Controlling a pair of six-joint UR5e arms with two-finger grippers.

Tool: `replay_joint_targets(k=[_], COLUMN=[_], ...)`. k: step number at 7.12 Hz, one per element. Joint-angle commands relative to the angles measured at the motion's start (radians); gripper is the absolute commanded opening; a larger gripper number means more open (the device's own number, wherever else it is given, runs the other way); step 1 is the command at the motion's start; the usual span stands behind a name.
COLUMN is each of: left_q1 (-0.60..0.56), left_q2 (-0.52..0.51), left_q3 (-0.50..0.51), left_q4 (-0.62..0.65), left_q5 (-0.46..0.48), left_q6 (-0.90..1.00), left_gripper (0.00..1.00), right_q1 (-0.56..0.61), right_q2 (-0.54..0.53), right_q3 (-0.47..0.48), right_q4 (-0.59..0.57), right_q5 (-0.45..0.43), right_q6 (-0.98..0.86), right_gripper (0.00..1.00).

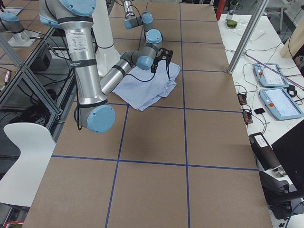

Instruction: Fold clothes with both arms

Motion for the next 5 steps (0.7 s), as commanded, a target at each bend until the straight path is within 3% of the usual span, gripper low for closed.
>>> replay_joint_targets(k=[1, 2, 4, 5], left_q1=[0.000, 0.000, 0.000, 0.000], left_q2=[0.000, 0.000, -0.001, -0.001], left_q3=[0.000, 0.000, -0.003, -0.001], left_q4=[0.001, 0.007, 0.027, 0.027], left_q5=[0.000, 0.000, 0.001, 0.001], left_q6=[0.000, 0.000, -0.002, 0.000], left_gripper=[0.61, 0.60, 0.29, 0.20], right_q1=[0.000, 0.000, 0.000, 0.000], right_q2=[0.000, 0.001, 0.000, 0.000], right_q3=[-0.006, -0.009, -0.009, -0.013], right_q4=[0.000, 0.000, 0.000, 0.000], right_q5=[0.000, 0.000, 0.000, 0.000], right_q6=[0.000, 0.000, 0.000, 0.000], right_gripper=[1.00, 1.00, 1.00, 1.00])
